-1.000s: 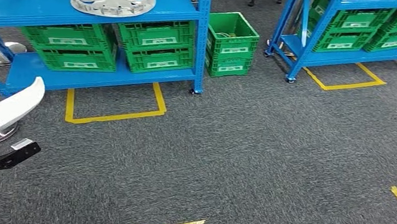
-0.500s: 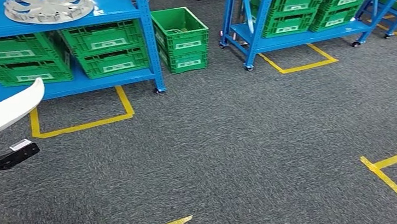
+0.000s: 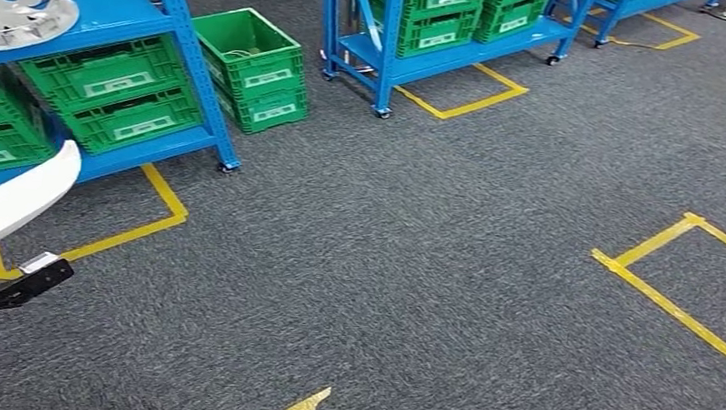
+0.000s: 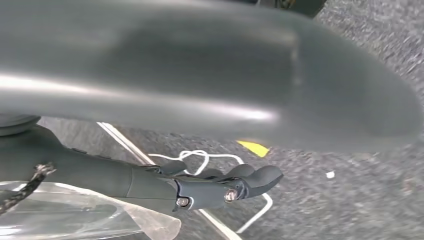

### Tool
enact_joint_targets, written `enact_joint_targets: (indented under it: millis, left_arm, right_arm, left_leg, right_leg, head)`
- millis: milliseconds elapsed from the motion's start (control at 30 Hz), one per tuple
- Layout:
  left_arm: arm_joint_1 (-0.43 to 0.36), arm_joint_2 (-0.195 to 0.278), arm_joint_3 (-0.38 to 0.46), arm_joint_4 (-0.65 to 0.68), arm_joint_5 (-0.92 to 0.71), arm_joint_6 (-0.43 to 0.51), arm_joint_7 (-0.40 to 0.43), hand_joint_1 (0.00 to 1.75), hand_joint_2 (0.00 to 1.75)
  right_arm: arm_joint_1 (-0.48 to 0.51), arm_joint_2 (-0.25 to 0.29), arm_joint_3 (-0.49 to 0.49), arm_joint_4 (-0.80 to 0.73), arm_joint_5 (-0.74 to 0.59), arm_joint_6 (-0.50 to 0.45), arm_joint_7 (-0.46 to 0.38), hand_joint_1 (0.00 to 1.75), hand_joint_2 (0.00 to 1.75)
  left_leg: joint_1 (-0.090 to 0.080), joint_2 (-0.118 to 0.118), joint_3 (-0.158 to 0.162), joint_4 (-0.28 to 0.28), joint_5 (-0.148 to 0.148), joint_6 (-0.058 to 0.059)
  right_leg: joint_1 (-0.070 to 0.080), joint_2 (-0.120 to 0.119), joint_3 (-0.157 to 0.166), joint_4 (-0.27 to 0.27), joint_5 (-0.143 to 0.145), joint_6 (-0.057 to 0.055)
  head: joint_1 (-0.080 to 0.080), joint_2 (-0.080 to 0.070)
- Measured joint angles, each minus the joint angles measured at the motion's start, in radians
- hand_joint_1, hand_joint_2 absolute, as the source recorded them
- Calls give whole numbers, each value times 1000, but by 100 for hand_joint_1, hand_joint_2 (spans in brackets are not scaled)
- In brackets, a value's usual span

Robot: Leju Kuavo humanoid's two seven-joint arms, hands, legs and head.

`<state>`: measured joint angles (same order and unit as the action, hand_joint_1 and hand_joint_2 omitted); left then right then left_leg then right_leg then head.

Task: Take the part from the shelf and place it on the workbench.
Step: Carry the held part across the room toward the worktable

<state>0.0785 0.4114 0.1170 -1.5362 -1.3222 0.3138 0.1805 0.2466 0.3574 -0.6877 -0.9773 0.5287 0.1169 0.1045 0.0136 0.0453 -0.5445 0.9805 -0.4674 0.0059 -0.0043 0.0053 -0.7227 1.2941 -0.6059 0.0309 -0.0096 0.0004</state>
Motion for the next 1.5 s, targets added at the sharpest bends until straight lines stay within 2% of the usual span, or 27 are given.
enact_joint_targets:
  millis: [33, 67, 133, 167, 200, 267, 300, 333, 400, 433, 500, 533, 567, 633, 667, 733, 800, 933, 1000, 1067, 1133, 1200, 1233, 1300, 1367, 1433, 1500]
  left_arm:
    - [0, 0, 0, 0, 0, 0, 0, 175, 175]
    - [0, 0, 0, 0, 0, 0, -1, 175, 175]
    - [0, 1, 1, 0, 0, 0, -1, 175, 175]
    - [-1, 1, 1, 0, 0, 0, -1, 175, 175]
    - [-1, 2, 2, 0, 0, 0, -2, 175, 175]
    - [-3, 3, 2, -1, 0, -1, -2, 175, 175]
    - [-4, 3, 2, -1, 0, -1, -2, 175, 175]
    - [-4, 3, 2, -1, 0, -1, -2, 175, 175]
    - [-2, 4, 3, -2, 0, -1, -2, 175, 175]
    - [0, 5, 4, -2, 0, -2, -2, 175, 175]
    - [3, 6, 4, -2, 0, -3, -2, 175, 175]
    - [3, 6, 3, -2, 0, -3, -2, 175, 175]
    - [3, 6, 3, -2, 0, -3, -2, 175, 175]
    - [2, 6, 4, -2, 0, -3, -2, 175, 175]
    - [2, 7, 4, -2, 0, -3, -2, 175, 175]
    - [-1, 9, 5, -2, 0, -4, -2, 175, 175]
    - [-5, 10, 5, -2, 0, -4, -2, 175, 175]
    - [-7, 11, 5, -3, 0, -4, -2, 175, 175]
    - [-6, 11, 6, -3, 0, -4, -3, 175, 175]
    - [-6, 11, 7, -3, 0, -5, -4, 175, 175]
    - [-7, 11, 7, -3, 0, -5, -4, 175, 175]
    - [-9, 11, 7, -3, 0, -5, -4, 175, 175]
    - [-10, 11, 7, -3, 0, -5, -4, 175, 175]
    - [-14, 11, 7, -3, 0, -5, -5, 175, 175]
    - [-16, 13, 7, -3, 1, -5, -6, 175, 175]
    - [-16, 15, 7, -2, 2, -5, -7, 175, 175]
    - [-15, 17, 6, 1, 3, -5, -7, 175, 175]
  right_arm:
    - [1, 0, 0, 1, 0, 0, 0, 0, 0]
    - [1, 0, -1, 1, 0, 0, 0, 0, 0]
    - [0, 0, -1, 1, 0, 0, 0, 0, 0]
    - [-1, 0, -1, 2, 0, 0, 0, 0, 0]
    - [-1, 0, 0, 2, 0, 0, 0, 0, 0]
    - [0, 0, -1, 2, 0, 0, 0, 0, 0]
    - [1, 0, -1, 3, 0, 0, 0, 0, 0]
    - [1, 0, -1, 3, 0, 0, 0, 0, 0]
    - [-1, 0, -1, 3, 0, 0, 0, 0, 0]
    - [-1, 0, -1, 3, 0, 0, 0, 0, 0]
    - [-1, 0, -1, 3, 0, 1, 0, 0, 0]
    - [-1, 0, -1, 3, 0, 1, 0, 0, 0]
    - [-1, 0, -2, 3, 0, 1, 0, 0, 0]
    - [-2, 0, -2, 4, 1, 2, 0, 0, 0]
    - [-3, 0, -2, 4, 1, 2, -1, 0, 0]
    - [-2, 1, -2, 4, 2, 2, -1, 0, 0]
    - [2, 1, -3, 5, 2, 2, -1, 0, 0]
    - [4, 1, -4, 5, 3, 2, -2, 0, 0]
    - [1, 1, -4, 7, 3, 2, -2, 0, 0]
    - [-1, 0, -4, 9, 3, 2, -2, 0, 0]
    - [-1, 0, -4, 9, 3, 2, -2, 0, 0]
    - [-4, 0, -4, 9, 3, 3, -2, 0, 0]
    - [-4, 0, -5, 10, 3, 4, -3, 0, 0]
    - [-4, 1, -8, 13, 9, 11, -6, 0, 0]
    - [-7, 1, -13, 18, 28, 20, -12, 0, 0]
    - [-14, 1, -16, 27, 51, 23, -20, 0, 0]
    - [-20, 0, -17, 38, 69, 25, -28, 0, 0]
  left_leg:
    - [0, 13, 0, 1, 0, -1]
    - [0, 26, 0, 1, 0, -2]
    - [-4, 50, 3, 5, -3, -8]
    - [-7, 61, 3, 7, -4, -13]
    - [-9, 71, 5, 9, -5, -19]
    - [-10, 89, 9, 8, -6, -29]
    - [-8, 81, 10, 11, -13, -35]
    - [-5, 57, 5, 29, -31, -40]
    - [-1, -9, -33, 129, -97, -47]
    - [0, -29, -63, 200, -132, -48]
    - [0, -40, -103, 292, -157, -48]
    - [0, -42, -101, 285, -139, -46]
    - [1, -48, -81, 240, -104, -44]
    - [4, -86, -25, 107, -35, -39]
    - [6, -105, -3, 55, -19, -36]
    - [5, -117, 7, 21, -20, -30]
    - [6, -96, 7, 12, -16, -21]
    - [9, -77, 10, 2, -9, -11]
    - [4, -36, 8, 1, -8, -5]
    - [-2, 17, 6, 1, -7, 0]
    - [-4, 41, 10, 2, -10, -4]
    - [-9, 61, 13, 5, -13, -13]
    - [-10, 71, 14, 5, -13, -18]
    - [-8, 80, 17, 5, -16, -30]
    - [-3, 36, 4, 43, -50, -40]
    - [0, -22, -44, 158, -117, -45]
    - [0, -37, -96, 275, -158, -46]
  right_leg:
    - [0, -3, 16, -19, 16, 0]
    - [0, -12, 52, -77, 45, -1]
    - [3, -58, 139, -225, 94, -8]
    - [6, -74, 165, -270, 104, -14]
    - [9, -82, 172, -289, 105, -20]
    - [10, -59, 167, -292, 109, -32]
    - [9, -49, 167, -294, 113, -38]
    - [6, -37, 170, -297, 117, -46]
    - [3, -14, 170, -299, 125, -57]
    - [4, -2, 168, -299, 128, -60]
    - [6, 27, 166, -298, 130, -61]
    - [6, 42, 166, -297, 131, -61]
    - [6, 57, 167, -296, 131, -60]
    - [7, 85, 164, -290, 131, -56]
    - [7, 97, 159, -286, 132, -51]
    - [5, 121, 144, -284, 138, -38]
    - [2, 134, 129, -285, 144, -24]
    - [2, 122, 123, -278, 140, -19]
    - [2, 59, 54, -125, 67, -11]
    - [2, -6, 25, -40, 29, -4]
    - [6, -47, 111, -188, 84, -10]
    - [11, -79, 164, -282, 107, -22]
    - [14, -79, 167, -294, 107, -27]
    - [13, -54, 163, -296, 114, -39]
    - [8, -32, 167, -302, 124, -53]
    - [7, -9, 167, -303, 131, -62]
    - [10, 18, 165, -303, 133, -64]
  head:
    - [0, 0]
    - [0, 0]
    - [0, 0]
    - [-1, 0]
    - [-2, 0]
    - [-3, 0]
    - [-4, 0]
    - [-5, 0]
    - [-8, 0]
    - [-9, 0]
    - [-9, 0]
    - [-9, 0]
    - [-9, 0]
    - [-9, 0]
    - [-9, 0]
    - [-9, 0]
    - [-8, 0]
    - [-8, 0]
    - [-3, 0]
    - [1, 0]
    - [1, 0]
    - [-1, 0]
    - [-2, 0]
    - [-3, 0]
    - [-5, 0]
    - [-9, 0]
    - [-9, 0]
